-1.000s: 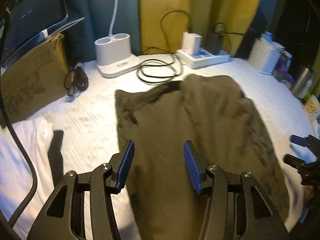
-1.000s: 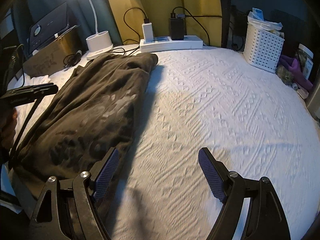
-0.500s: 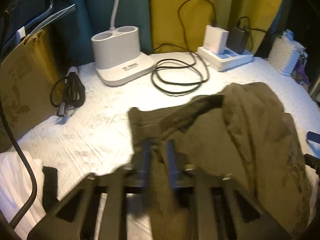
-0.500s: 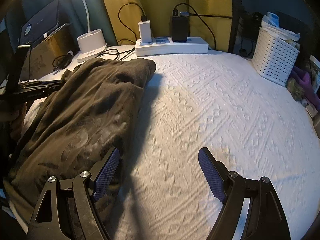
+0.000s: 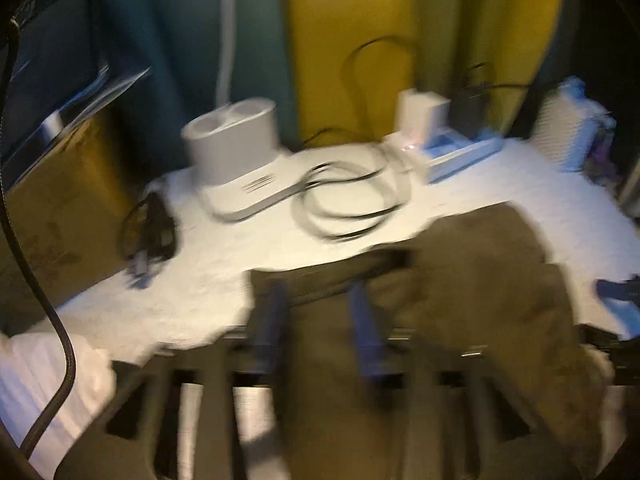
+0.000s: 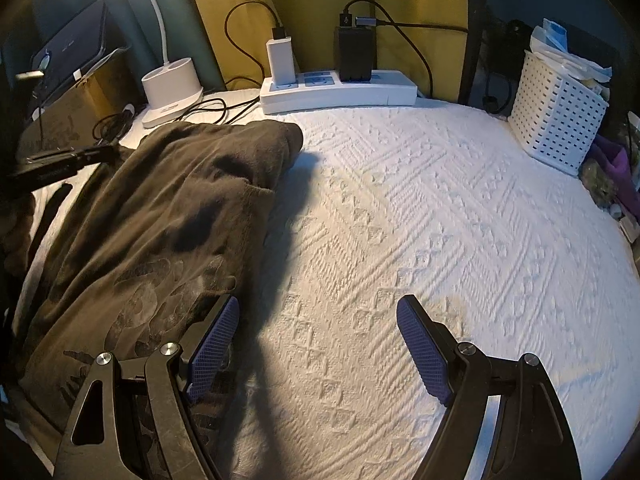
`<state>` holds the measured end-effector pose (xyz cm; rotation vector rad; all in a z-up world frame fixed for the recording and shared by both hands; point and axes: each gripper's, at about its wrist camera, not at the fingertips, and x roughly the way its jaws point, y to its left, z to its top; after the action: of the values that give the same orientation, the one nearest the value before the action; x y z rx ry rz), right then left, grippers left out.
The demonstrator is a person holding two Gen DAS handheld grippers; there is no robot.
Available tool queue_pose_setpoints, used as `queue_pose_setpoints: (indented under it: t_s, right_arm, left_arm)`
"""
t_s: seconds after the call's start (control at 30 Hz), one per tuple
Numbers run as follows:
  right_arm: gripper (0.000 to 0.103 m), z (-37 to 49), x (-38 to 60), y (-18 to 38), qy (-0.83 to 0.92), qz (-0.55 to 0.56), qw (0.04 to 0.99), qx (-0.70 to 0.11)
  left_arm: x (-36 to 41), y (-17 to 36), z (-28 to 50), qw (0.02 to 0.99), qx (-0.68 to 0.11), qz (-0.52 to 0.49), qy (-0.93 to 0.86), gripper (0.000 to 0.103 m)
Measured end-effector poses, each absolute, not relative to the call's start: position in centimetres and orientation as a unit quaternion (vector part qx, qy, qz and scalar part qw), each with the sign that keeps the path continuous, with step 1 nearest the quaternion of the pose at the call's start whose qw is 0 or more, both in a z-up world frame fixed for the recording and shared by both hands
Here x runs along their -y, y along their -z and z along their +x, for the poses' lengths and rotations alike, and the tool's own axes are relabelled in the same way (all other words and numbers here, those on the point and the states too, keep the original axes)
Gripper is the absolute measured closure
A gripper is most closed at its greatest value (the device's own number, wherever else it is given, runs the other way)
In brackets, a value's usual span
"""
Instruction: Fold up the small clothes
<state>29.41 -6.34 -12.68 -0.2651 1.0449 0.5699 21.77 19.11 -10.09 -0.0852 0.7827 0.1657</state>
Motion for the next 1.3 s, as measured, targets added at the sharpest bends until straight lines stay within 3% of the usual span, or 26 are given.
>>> queue_pose_setpoints:
  t_s: [0.33, 0.37, 0.43, 0.5, 0.73, 1.03, 1.1, 1.17, 1.3]
  right_arm:
    - [0.021, 30.2, 7.2, 12.6, -0.264, -0.112, 0.826, -0.486]
    - [0.021, 30.3, 7.2, 12.7, -0.262, -0.111, 0.826, -0.486]
    - [0.021, 30.4, 7.4, 12.9, -0.259, -0.108, 0.827, -0.488]
    - [0.021, 30.4, 7.4, 13.0, -0.259, -0.108, 0.826, -0.488]
    - [0.021, 30.7, 6.3, 12.4, -0.272, -0.113, 0.827, -0.48]
    - [0.022, 35.5, 3.3, 10.5, -0.344, -0.028, 0.814, -0.467]
    - [0.031, 36.7, 2.0, 11.2, -0.364, -0.007, 0.797, -0.482]
    - [0.054, 37.8, 0.8, 12.4, -0.362, 0.003, 0.783, -0.505]
    - [0.056, 38.9, -0.9, 14.6, -0.387, 0.049, 0.738, -0.551]
  left_arm:
    - [-15.8, 11.7, 24.5, 0.91, -0.408, -0.074, 0.015, 0.053]
    - [-15.8, 11.9, 24.7, 0.911, -0.406, -0.076, 0.02, 0.057]
    - [-15.8, 12.3, 24.9, 0.906, -0.415, -0.078, 0.022, 0.092]
    - [-15.9, 12.2, 24.6, 0.906, -0.413, -0.086, 0.026, 0.098]
    - [-16.1, 8.2, 22.0, 0.929, -0.364, -0.064, 0.021, 0.098]
    - [-17.7, 9.0, 20.8, 0.929, -0.361, -0.082, 0.014, 0.098]
    - [-18.0, 9.1, 20.3, 0.929, -0.358, -0.088, 0.014, 0.098]
    - [-18.1, 9.1, 20.1, 0.93, -0.356, -0.092, 0.014, 0.098]
    - [-18.6, 9.1, 19.6, 0.932, -0.349, -0.099, 0.013, 0.098]
